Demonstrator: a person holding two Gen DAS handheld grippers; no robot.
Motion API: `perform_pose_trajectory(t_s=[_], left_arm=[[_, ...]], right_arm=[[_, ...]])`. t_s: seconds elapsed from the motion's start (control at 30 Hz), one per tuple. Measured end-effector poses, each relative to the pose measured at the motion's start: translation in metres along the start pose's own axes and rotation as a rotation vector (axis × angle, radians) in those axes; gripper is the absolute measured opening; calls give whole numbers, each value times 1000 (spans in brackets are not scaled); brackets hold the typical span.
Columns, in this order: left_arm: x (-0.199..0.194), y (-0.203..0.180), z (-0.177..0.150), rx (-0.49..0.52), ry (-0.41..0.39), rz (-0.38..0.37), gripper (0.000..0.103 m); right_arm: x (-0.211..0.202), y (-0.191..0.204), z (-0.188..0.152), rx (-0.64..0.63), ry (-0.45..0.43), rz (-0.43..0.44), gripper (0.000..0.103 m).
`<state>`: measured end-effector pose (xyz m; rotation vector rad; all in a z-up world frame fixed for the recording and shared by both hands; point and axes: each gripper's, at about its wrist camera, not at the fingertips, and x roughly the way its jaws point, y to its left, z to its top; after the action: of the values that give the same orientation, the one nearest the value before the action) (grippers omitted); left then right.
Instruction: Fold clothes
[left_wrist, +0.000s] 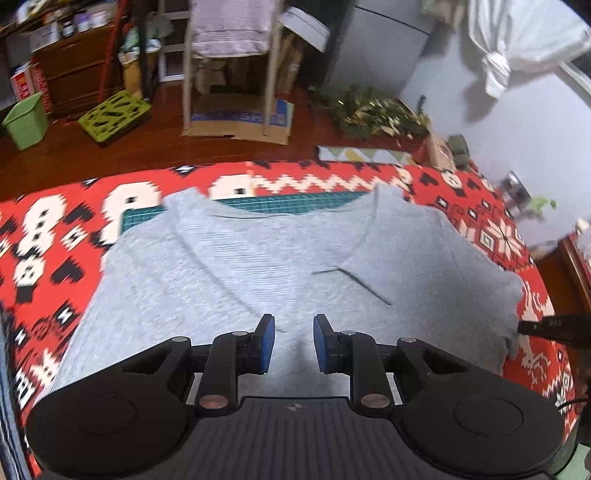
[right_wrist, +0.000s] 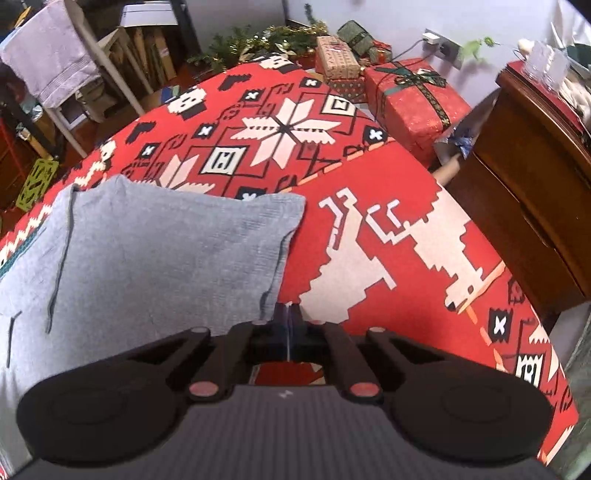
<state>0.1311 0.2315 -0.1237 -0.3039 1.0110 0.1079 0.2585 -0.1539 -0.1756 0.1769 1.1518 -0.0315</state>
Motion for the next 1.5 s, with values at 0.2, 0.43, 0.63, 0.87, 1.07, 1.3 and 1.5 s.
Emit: perform_pose_trajectory(t_s=[0.2, 0.43, 0.63, 0.87, 1.07, 1.3, 1.5], left_arm=[[-36, 37, -19, -126, -33, 92, 22], [-70, 92, -53, -246, -66, 271, 28], [-66, 139, -74, -303, -75, 390, 28], [-38, 167, -78, -301, -44, 374, 28], [-24, 166, -82, -222, -10, 385, 7], [-30, 143, -70, 39, -16, 578, 2], [-24, 158, -58, 59, -4, 626, 2]], right_arm=[[-26, 16, -1, -45, -17, 33, 5], [-49, 72, -4, -165, -28, 92, 12], [-51, 130, -16, -253, -8, 158, 13], [-55, 177, -26, -303, 17, 220, 19], [-54, 194, -22, -340, 31, 246, 20], [-52, 202, -17, -345, 32, 267, 21], [-49, 199, -20, -332, 39, 272, 21]])
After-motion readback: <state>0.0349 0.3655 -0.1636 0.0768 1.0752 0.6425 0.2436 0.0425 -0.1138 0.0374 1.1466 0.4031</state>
